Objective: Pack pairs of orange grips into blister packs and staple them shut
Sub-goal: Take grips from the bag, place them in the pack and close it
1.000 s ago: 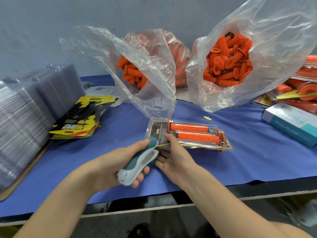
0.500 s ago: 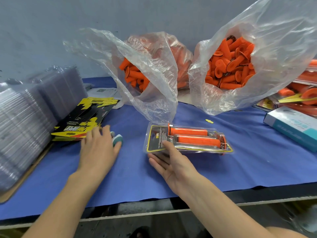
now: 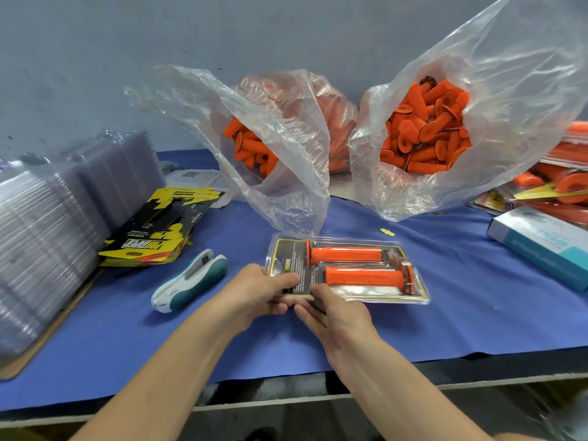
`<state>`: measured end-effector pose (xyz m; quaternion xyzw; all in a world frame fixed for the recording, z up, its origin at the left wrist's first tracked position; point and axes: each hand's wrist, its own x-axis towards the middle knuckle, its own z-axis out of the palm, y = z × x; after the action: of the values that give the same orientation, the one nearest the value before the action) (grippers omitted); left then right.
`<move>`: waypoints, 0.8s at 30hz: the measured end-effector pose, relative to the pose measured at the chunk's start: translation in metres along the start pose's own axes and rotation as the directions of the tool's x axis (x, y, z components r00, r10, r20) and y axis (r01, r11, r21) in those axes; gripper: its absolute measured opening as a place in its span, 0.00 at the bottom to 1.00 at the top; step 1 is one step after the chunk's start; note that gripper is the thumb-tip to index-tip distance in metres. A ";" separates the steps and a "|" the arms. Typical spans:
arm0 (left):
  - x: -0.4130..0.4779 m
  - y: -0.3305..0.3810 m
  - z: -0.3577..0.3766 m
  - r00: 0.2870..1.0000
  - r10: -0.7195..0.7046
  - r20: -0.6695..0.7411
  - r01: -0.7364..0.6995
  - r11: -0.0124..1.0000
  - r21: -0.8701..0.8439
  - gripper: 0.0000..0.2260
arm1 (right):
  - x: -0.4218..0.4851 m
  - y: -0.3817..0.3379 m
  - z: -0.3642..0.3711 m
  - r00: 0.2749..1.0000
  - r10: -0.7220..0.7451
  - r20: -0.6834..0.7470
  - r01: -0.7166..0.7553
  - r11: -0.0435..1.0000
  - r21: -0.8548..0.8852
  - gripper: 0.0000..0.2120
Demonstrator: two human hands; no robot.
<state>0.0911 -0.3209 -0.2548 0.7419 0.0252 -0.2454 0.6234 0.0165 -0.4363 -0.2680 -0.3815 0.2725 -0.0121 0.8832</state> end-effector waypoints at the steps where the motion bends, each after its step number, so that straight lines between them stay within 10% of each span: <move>1: -0.001 0.000 -0.003 1.000 -0.004 -0.009 0.004 1.000 0.021 0.06 | 0.000 0.001 0.002 1.000 0.002 -0.014 -0.002 1.000 -0.006 0.05; 24: 0.022 0.010 -0.015 0.995 -0.030 -0.090 0.033 0.999 0.037 0.05 | 0.001 0.000 -0.001 0.997 0.065 0.041 -0.063 0.997 -0.037 0.07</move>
<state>0.1186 -0.3151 -0.2528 0.7637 0.0601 -0.2221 0.6031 0.0170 -0.4370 -0.2687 -0.3884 0.2660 0.0290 0.8818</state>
